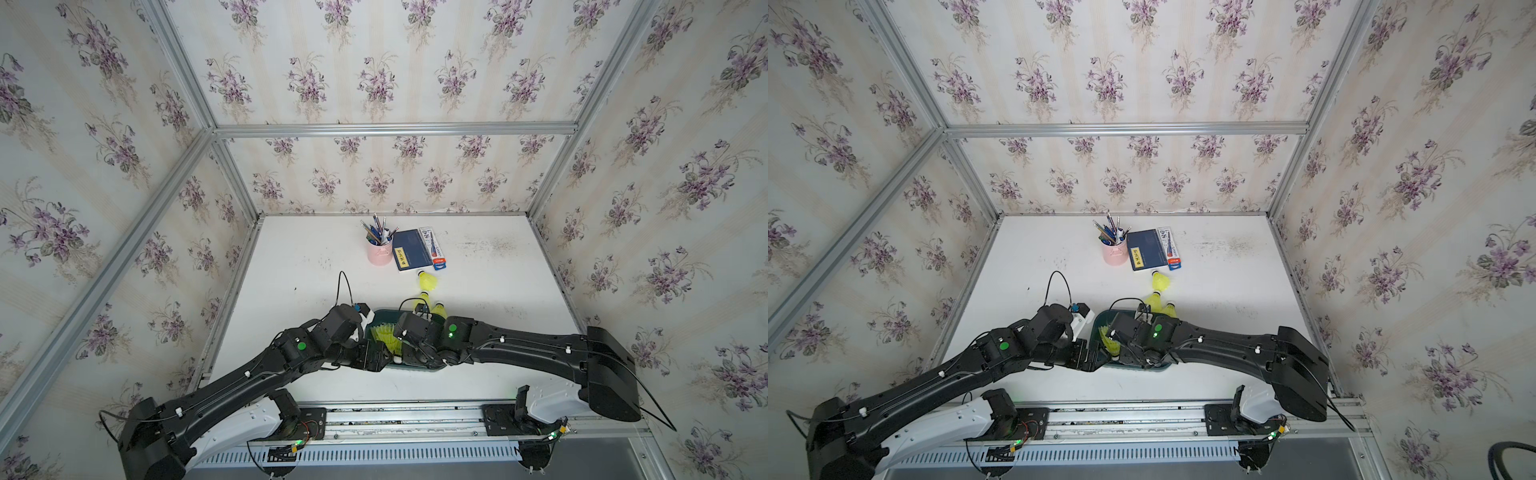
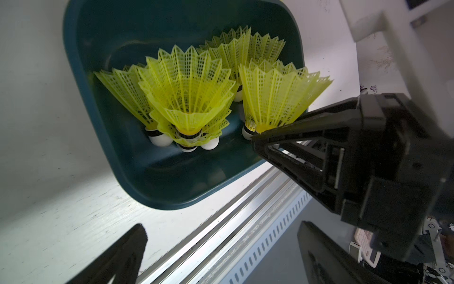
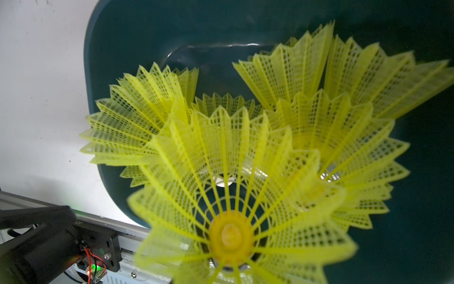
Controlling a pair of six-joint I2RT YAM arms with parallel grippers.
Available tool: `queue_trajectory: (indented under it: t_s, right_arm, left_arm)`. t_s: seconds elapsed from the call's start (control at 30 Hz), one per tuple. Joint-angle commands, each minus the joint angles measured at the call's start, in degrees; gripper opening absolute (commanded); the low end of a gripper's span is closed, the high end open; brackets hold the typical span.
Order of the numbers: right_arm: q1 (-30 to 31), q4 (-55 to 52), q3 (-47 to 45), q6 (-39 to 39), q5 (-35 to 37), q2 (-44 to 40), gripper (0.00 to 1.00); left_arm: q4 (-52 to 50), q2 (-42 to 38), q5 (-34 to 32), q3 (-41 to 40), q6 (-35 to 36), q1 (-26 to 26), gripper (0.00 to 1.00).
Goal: Put the shuttlecocks into the storage box
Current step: Place the shuttlecock in the storage box.
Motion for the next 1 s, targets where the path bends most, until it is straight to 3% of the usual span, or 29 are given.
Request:
queue_trajectory:
  t_s: [0.0, 0.43, 0.97]
  right_arm:
    - [0.18, -1.41, 0.92, 0.82, 2.29, -0.05, 0.19]
    - [1.79, -8.05, 6.0, 0.21, 6.01, -0.93, 0.19]
    - [3.25, -1.34, 2.16, -0.24, 2.08, 2.24, 0.2]
  left_arm:
    - [2.35, 0.49, -1.1, 0.08, -0.48, -0.2, 1.0]
    - [2.25, -0.11, -1.93, -0.6, -0.99, -0.29, 1.0]
    - [2.29, -3.02, -2.4, -3.08, -1.83, -0.47, 1.0]
